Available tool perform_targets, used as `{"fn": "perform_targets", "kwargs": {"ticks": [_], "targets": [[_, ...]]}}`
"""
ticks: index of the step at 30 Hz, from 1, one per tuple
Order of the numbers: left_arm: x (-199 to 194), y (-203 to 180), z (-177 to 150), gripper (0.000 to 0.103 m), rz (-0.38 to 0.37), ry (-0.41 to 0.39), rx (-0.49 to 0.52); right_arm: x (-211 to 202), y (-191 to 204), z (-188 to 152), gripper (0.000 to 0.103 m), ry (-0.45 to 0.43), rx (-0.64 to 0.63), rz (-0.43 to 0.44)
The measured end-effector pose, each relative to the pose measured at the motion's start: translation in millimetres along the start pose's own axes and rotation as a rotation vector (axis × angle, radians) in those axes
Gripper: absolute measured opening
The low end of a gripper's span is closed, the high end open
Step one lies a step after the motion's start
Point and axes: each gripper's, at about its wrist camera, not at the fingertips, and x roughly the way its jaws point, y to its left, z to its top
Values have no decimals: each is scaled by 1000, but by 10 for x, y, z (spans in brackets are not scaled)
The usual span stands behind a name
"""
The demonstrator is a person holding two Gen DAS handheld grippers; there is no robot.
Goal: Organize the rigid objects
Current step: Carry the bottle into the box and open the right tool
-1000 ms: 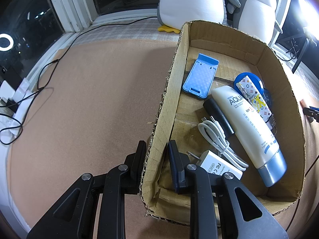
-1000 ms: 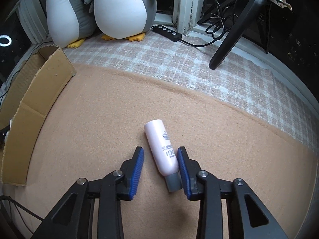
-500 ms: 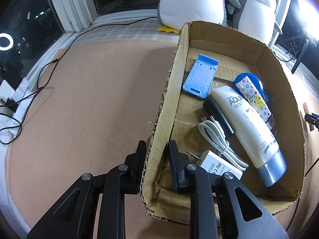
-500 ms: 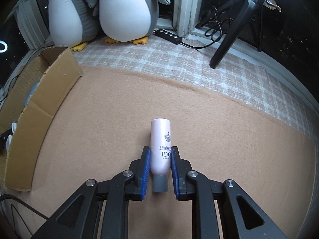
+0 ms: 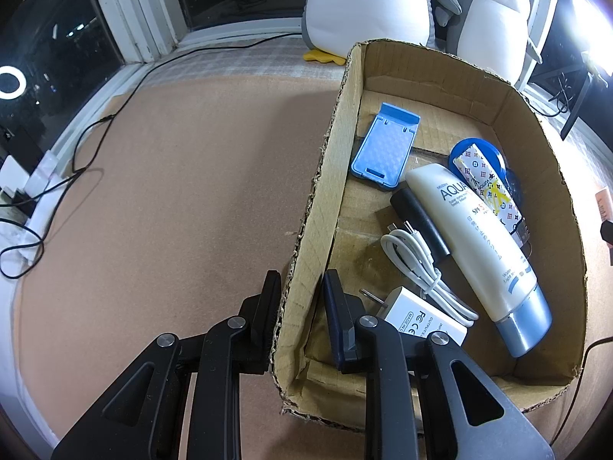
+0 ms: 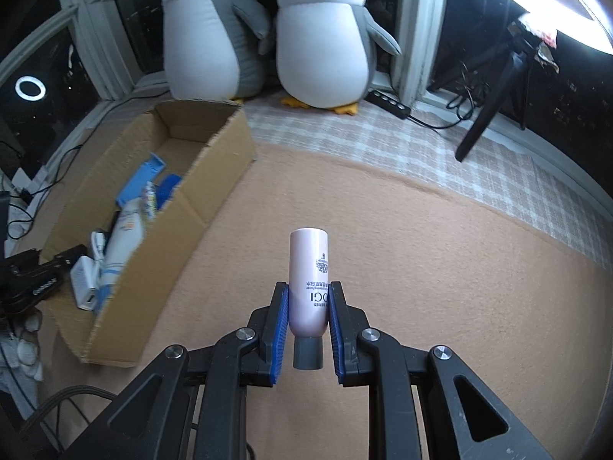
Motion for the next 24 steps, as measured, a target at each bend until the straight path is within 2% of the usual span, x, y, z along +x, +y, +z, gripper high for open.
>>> {"fn": "perform_targets", "kwargs": {"ticks": [24], "targets": [[-1, 10, 2, 21, -11, -1, -9, -208, 842, 376, 18, -100, -35, 166]]}}
